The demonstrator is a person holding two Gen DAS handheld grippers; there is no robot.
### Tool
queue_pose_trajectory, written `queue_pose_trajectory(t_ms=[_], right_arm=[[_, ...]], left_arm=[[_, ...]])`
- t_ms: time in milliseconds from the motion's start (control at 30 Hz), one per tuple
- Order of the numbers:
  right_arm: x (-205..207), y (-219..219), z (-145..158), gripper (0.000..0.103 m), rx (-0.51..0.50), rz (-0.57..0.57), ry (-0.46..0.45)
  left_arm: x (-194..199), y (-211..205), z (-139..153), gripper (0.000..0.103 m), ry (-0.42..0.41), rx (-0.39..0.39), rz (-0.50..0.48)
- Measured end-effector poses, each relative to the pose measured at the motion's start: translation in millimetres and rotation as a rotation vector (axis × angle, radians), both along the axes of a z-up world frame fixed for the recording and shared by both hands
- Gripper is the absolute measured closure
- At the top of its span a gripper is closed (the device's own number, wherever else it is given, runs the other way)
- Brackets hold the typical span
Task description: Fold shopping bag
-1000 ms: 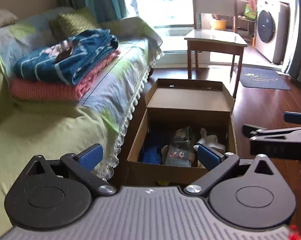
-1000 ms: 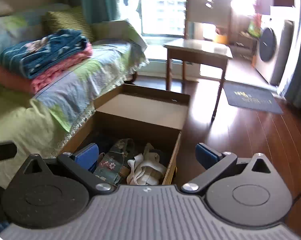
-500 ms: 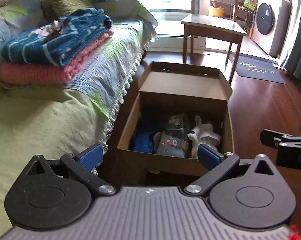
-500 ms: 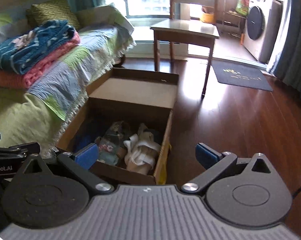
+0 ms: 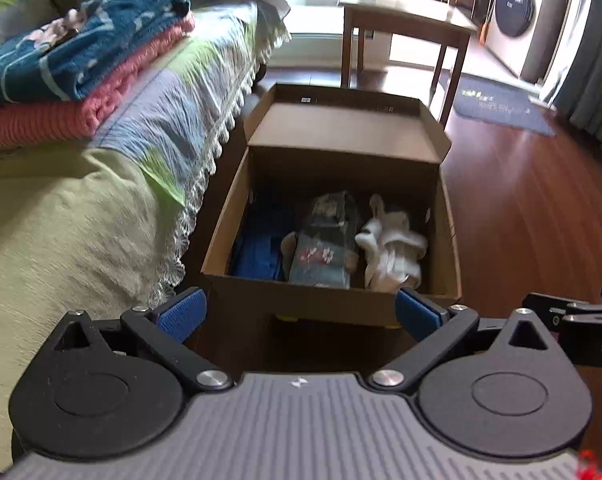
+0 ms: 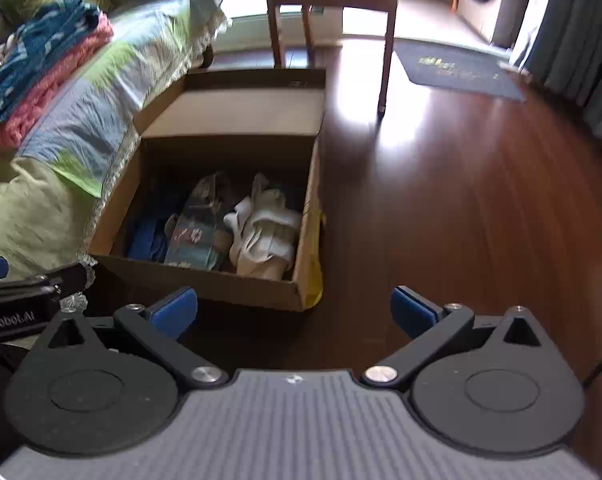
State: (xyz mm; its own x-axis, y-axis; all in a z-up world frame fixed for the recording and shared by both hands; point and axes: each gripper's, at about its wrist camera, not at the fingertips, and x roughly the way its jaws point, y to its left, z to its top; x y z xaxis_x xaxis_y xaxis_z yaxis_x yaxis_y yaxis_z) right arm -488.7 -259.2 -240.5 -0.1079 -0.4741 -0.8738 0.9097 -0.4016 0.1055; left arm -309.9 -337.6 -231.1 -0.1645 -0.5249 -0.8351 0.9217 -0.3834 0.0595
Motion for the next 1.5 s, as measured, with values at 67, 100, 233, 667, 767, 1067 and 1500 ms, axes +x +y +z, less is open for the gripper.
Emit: queue_pose_trajectory(t_ms=[67, 100, 233, 667, 767, 1067, 1500], right_arm=[[3, -10, -8, 0.001, 0.02, 0.018, -0.005], [5, -15, -13, 0.001, 0.029, 0.027, -0.009], [7, -34, -30, 0.001, 0.064, 0.045, -0.04], [7, -76, -62, 0.001, 0.144, 0.045, -0.096], [2, -81, -67, 0.001, 0.158, 0.02, -0.104], [4, -90, -78, 0.001, 0.2, 0.015, -0.106], [15, -108, -87, 0.001, 0.239, 0.032, -0.076]], left_arm=[[1, -6, -7, 0.001, -0.017, 0.019, 0.003], [1, -9, -10, 0.001, -0.026, 0.028, 0.005], [6, -22, -22, 0.001, -0.055, 0.061, 0.022], [10, -60, -43, 0.002, -0.12, 0.144, 0.015], [6, -64, -46, 0.002, -0.124, 0.153, 0.004], [-4, -75, -55, 0.002, -0.14, 0.168, -0.032], [7, -91, -66, 0.002, -0.126, 0.198, -0.008]])
